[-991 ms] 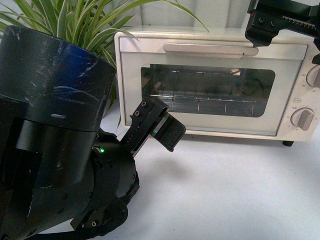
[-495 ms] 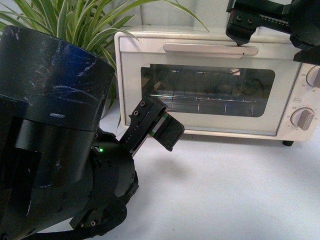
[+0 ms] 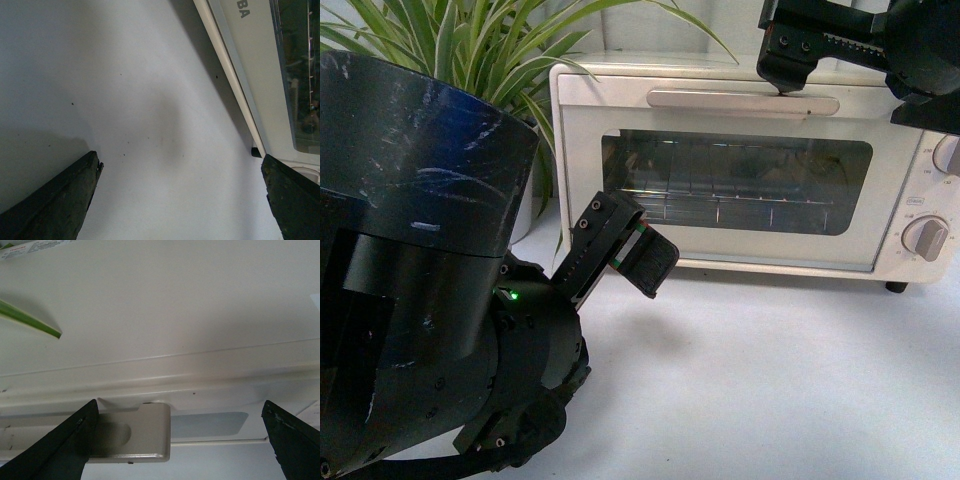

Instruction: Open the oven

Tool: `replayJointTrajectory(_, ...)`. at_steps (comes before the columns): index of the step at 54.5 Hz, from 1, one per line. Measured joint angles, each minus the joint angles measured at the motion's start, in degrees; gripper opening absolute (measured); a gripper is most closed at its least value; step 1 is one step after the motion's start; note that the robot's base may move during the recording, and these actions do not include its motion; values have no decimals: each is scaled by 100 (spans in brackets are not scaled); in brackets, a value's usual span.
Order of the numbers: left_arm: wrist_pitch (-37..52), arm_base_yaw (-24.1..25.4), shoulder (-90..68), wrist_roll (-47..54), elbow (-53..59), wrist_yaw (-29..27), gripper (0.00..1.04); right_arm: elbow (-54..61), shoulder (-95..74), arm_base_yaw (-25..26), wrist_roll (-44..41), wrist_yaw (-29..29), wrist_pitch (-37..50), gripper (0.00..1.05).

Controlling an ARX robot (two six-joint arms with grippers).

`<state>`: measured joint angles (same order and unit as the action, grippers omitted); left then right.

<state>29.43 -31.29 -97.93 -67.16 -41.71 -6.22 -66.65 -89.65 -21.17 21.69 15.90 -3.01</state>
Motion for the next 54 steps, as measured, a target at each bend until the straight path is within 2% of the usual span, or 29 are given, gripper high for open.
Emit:
replayJointTrajectory(30, 2, 79, 0, 2, 2, 26, 98, 1565, 931, -94, -474, -511, 813, 95)
replayJointTrajectory(54, 2, 83, 0, 4, 2, 28, 98, 2350, 1154, -361, -675, -616, 1248, 95)
